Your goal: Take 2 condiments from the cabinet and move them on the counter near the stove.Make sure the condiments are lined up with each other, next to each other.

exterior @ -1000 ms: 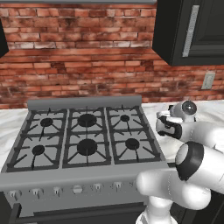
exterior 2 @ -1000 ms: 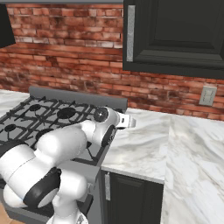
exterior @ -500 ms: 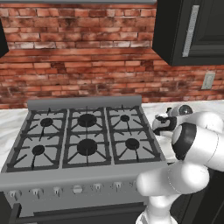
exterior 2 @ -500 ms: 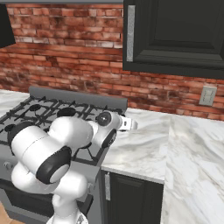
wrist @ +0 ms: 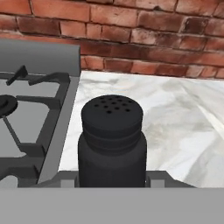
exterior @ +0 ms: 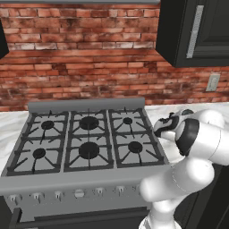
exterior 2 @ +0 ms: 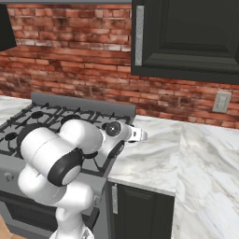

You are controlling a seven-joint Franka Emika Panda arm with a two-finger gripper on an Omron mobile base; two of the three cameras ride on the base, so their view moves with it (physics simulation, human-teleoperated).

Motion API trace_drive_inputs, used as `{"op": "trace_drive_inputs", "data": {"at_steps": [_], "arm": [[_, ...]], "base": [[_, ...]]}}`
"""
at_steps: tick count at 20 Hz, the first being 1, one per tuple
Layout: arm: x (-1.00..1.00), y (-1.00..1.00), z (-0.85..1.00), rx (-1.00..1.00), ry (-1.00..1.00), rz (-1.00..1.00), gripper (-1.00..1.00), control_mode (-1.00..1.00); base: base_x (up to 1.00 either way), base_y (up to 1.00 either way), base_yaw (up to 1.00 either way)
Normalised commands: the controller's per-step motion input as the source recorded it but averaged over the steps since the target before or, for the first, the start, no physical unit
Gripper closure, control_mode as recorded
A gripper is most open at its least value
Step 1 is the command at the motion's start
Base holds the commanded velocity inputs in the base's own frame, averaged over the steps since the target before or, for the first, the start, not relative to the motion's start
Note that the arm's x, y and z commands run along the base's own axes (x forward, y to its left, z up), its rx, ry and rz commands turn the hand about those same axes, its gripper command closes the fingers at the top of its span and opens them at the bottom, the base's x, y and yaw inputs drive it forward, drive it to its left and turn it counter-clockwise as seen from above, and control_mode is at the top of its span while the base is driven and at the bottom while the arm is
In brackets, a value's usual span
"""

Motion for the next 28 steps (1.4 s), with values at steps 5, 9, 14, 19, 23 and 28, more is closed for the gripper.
{"op": "trace_drive_inputs", "data": {"at_steps": [5,9,14,19,23,28], "arm": [[0.00,-0.08,-0.01,0.06,0.10,0.05,1.00,-1.00],[0.00,-0.12,-0.02,0.08,0.10,0.06,1.00,-1.00],[0.00,-0.07,-0.12,0.02,0.07,0.07,1.00,-1.00],[0.00,-0.01,-0.21,0.00,0.03,0.10,1.00,-1.00],[0.00,0.00,-0.21,0.00,0.00,0.12,1.00,-1.00],[0.00,0.00,-0.20,0.00,0.00,0.11,1.00,-1.00]], "base": [[0.00,0.00,0.00],[0.00,0.00,0.00],[0.00,0.00,0.00],[0.00,0.00,0.00],[0.00,0.00,0.00],[0.00,0.00,0.00]]}}
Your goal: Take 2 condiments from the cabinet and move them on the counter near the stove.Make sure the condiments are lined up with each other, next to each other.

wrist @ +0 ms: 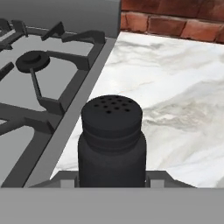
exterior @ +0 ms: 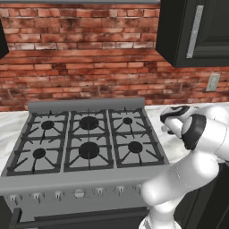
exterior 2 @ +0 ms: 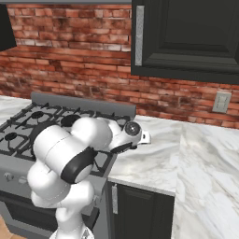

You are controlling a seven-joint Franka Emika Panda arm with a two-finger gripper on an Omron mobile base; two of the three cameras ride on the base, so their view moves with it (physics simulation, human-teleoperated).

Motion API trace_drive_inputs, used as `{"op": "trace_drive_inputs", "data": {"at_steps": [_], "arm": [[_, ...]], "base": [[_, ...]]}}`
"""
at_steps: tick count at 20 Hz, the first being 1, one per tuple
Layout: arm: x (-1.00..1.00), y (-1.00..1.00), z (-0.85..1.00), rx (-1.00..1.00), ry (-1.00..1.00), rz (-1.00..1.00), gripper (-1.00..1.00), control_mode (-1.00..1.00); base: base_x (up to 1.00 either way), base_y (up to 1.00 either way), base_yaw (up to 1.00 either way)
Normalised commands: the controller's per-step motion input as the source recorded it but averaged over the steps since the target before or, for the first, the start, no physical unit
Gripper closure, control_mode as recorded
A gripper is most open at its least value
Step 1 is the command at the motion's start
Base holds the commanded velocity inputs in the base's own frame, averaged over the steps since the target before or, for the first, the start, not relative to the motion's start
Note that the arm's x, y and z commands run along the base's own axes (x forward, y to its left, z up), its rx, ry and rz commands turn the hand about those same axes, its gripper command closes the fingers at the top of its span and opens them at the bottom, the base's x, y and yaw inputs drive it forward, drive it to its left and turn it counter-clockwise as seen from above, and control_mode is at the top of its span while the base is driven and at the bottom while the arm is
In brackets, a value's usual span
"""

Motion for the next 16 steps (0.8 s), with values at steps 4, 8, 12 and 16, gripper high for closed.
{"op": "trace_drive_inputs", "data": {"at_steps": [4,8,12,16], "arm": [[0.00,0.00,-0.14,0.00,0.00,0.11,1.00,-1.00],[0.00,0.00,-0.17,0.00,0.00,0.11,1.00,-1.00],[0.00,0.00,-0.16,0.00,0.00,0.09,1.00,-1.00],[0.00,0.00,-0.11,0.00,0.00,0.07,1.00,-1.00]], "base": [[0.00,0.00,0.00],[0.00,0.00,0.00],[0.00,0.00,0.00],[0.00,0.00,0.00]]}}
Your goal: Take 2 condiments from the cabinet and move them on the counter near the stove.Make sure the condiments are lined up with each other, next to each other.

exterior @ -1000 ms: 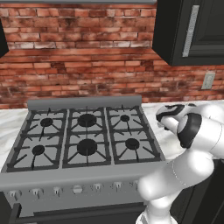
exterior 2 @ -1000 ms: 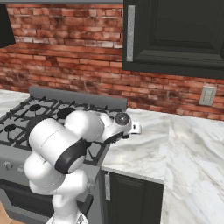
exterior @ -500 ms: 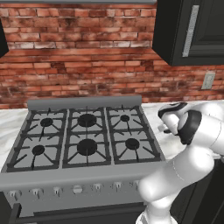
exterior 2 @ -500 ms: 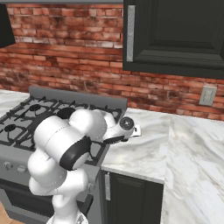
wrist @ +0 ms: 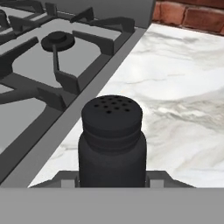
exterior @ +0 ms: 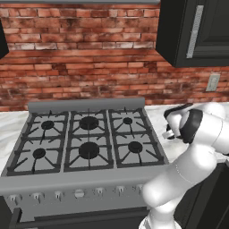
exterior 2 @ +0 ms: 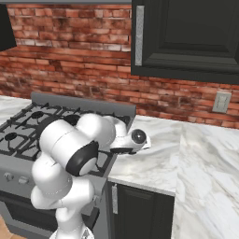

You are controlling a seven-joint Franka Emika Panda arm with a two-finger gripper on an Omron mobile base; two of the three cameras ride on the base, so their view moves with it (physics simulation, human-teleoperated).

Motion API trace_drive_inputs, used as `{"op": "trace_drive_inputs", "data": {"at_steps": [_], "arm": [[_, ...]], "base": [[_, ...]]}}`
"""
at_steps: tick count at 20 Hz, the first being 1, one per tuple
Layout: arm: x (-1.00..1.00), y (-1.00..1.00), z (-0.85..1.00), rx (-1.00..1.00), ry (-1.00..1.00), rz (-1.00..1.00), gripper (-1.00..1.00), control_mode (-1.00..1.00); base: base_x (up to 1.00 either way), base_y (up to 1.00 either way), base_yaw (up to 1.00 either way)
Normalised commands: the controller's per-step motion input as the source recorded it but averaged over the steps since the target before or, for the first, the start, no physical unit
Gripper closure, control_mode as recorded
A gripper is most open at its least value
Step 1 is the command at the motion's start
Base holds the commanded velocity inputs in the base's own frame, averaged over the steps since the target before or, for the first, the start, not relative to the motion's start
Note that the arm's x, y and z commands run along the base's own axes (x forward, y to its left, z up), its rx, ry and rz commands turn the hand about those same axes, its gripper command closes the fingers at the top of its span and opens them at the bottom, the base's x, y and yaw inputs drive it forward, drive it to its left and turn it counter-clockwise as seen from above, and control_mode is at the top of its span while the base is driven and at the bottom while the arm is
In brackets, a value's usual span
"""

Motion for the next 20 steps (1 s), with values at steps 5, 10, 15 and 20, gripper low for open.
{"op": "trace_drive_inputs", "data": {"at_steps": [5,10,15,20], "arm": [[0.00,0.00,-0.11,0.00,0.00,0.01,1.00,-1.00],[0.00,0.00,-0.05,0.00,0.00,0.00,1.00,-1.00],[0.00,0.00,-0.14,0.00,0.00,0.00,1.00,-1.00],[0.03,0.00,-0.20,0.00,0.00,0.00,1.00,-1.00]], "base": [[0.00,0.00,0.00],[0.00,0.00,0.00],[0.00,0.00,0.00],[0.00,0.00,0.00]]}}
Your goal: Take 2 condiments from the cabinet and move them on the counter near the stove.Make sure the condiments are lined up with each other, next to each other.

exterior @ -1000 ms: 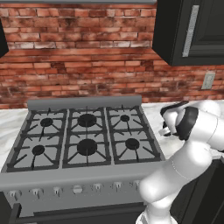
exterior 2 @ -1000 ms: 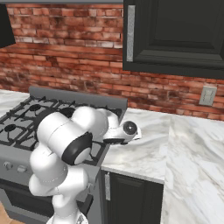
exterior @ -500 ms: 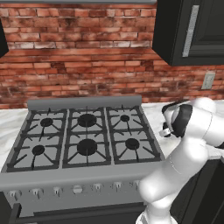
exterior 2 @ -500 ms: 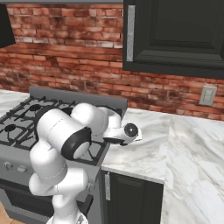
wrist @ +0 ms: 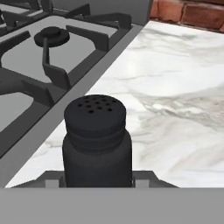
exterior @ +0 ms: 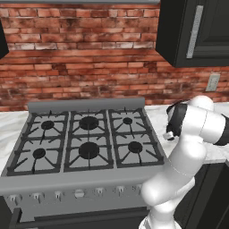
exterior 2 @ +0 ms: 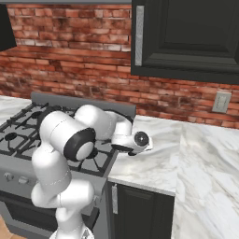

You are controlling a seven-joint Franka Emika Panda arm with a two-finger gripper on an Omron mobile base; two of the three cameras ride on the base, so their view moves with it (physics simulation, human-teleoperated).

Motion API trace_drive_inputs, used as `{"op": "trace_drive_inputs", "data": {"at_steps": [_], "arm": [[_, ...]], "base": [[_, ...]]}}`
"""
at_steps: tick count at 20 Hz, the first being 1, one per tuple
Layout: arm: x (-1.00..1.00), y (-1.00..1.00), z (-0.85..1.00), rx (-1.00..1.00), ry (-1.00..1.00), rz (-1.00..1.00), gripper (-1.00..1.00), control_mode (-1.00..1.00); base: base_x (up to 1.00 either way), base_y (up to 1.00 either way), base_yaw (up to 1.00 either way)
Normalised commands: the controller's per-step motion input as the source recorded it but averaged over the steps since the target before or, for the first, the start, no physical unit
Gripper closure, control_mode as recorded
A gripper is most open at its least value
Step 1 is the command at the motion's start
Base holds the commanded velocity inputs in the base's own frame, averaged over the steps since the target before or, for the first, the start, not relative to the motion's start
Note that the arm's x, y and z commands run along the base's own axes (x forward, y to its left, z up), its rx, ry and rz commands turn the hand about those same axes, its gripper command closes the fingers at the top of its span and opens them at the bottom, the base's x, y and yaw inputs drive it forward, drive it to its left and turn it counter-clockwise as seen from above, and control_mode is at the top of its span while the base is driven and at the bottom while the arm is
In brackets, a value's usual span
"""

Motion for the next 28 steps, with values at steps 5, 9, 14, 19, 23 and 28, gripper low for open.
{"op": "trace_drive_inputs", "data": {"at_steps": [5,9,14,19,23,28], "arm": [[0.11,0.00,-0.18,0.00,0.00,0.00,1.00,-1.00],[0.03,0.00,-0.22,0.00,0.00,0.00,1.00,-1.00],[0.00,0.00,-0.24,0.00,0.00,0.00,-1.00,-1.00],[0.00,0.00,-0.12,0.00,0.00,0.00,-1.00,-1.00],[-0.02,0.00,-0.01,0.00,0.00,0.00,-1.00,-1.00],[-0.20,0.00,0.00,0.00,0.00,0.00,-1.00,-1.00]], "base": [[0.00,0.00,0.00],[0.00,0.00,0.00],[0.00,0.00,0.00],[0.00,0.00,0.00],[0.00,0.00,0.00],[0.00,0.00,0.00]]}}
